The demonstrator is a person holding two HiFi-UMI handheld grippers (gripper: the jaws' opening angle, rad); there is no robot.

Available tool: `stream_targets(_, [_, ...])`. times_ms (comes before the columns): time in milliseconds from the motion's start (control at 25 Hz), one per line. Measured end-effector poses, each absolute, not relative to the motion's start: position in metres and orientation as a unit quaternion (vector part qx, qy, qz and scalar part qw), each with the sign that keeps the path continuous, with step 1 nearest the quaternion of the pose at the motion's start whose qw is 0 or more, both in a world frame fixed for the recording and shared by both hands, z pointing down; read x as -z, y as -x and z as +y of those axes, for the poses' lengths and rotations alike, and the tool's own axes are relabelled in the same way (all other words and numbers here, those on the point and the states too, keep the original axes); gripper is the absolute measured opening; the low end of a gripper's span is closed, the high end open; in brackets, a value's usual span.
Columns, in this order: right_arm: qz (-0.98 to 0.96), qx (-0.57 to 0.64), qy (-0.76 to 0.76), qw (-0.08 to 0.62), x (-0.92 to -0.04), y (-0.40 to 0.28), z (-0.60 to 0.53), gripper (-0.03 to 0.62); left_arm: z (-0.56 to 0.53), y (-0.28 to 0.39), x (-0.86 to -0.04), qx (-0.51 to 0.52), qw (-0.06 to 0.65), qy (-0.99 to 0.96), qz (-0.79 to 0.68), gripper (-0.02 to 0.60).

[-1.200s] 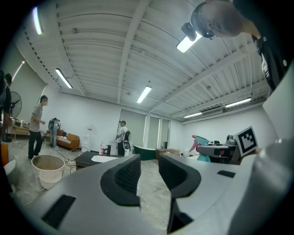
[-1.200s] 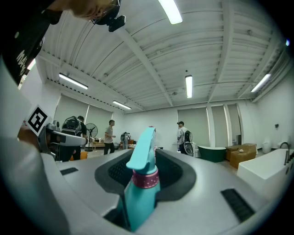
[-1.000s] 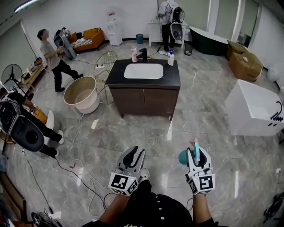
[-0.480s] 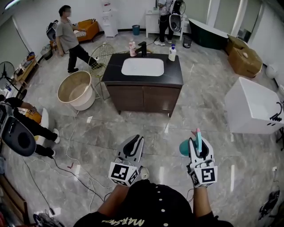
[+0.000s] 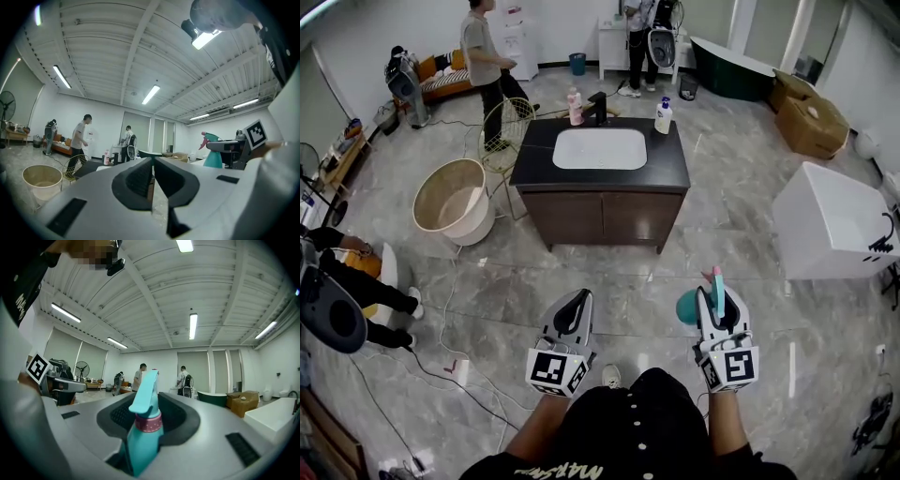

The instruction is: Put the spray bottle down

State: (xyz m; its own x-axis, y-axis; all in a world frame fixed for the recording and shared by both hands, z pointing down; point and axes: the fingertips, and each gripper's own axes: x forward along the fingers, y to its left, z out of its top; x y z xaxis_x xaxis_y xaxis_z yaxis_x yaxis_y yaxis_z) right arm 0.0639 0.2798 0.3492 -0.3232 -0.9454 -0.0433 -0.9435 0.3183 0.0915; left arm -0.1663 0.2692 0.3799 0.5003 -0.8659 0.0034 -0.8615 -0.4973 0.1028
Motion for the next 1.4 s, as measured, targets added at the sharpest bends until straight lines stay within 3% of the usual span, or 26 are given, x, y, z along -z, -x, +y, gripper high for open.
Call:
stream_targets(600, [-0.814, 0.034, -0.580, 0.015, -0.370, -0.069, 0.186, 0.123, 0.187, 0.167, -0.394, 0.010, 0.050, -0.859, -0.509, 0.023])
stream_targets(1400, [-0.830, 0.052, -0.555, -0.010, -0.348, -0.122, -0.044, 0.123, -0.037, 0.111, -0.370, 0.003, 0.027, -0.846, -0.532, 0.024])
